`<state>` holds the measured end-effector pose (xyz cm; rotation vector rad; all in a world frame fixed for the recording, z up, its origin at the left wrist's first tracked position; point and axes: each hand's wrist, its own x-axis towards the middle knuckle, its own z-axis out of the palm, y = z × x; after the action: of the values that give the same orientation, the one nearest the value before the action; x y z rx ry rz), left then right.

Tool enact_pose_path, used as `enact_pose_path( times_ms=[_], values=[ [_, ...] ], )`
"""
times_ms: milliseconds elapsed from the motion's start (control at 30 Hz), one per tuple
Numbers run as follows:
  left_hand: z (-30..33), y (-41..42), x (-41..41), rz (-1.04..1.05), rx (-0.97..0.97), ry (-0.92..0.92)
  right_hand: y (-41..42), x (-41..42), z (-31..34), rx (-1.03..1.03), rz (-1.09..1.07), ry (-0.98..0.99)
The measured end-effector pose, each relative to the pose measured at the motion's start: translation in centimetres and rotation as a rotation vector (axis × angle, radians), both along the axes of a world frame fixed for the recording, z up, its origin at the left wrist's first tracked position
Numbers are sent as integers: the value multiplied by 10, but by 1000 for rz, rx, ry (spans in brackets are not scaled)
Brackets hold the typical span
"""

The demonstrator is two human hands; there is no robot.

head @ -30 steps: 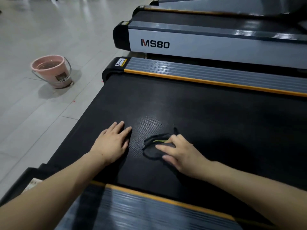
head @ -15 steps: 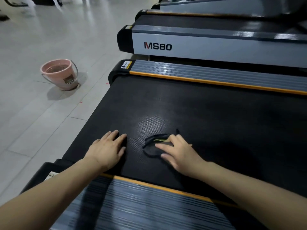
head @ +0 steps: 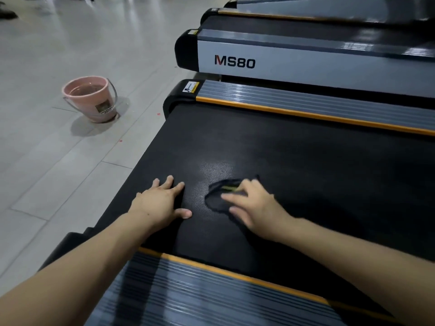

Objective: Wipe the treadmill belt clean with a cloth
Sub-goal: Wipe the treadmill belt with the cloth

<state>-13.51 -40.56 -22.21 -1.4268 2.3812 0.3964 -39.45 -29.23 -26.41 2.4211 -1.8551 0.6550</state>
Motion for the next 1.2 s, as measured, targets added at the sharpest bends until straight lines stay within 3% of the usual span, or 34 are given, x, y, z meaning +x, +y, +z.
enact_pose_path(
  times_ms=[133,233,300,367,433,567,667,767,867,933,1000,1200],
  values=[
    [-4,2,0,6,13,11,-21,-11,-5,-7,145,40],
    [-4,1,0,18,35,24,-106,-35,-5,-71,-136,27],
    [-5,1,0,26,40,40,-144,-36,0,16,-405,-47],
    [-6,0,1,26,39,50,-150,-23,3,44,-478,-50],
    [-7,1,2,21,35,55,-118,-1,5,12,-363,-44],
    [-10,2,0,22,33,52,-18,41,-1,43,63,-84],
    [-12,4,1,26,29,62,-26,32,-3,30,124,-64],
    [-13,4,3,32,24,74,-111,-6,-9,-69,-93,22],
    [-12,5,0,32,38,70,-178,-39,2,24,-448,-55],
    [-10,2,0,25,39,54,-186,-33,5,61,-505,-49],
    [-9,1,0,21,49,44,-158,-10,3,31,-424,-60],
    [-9,0,1,11,49,44,-9,50,1,53,107,-112]
  ],
)
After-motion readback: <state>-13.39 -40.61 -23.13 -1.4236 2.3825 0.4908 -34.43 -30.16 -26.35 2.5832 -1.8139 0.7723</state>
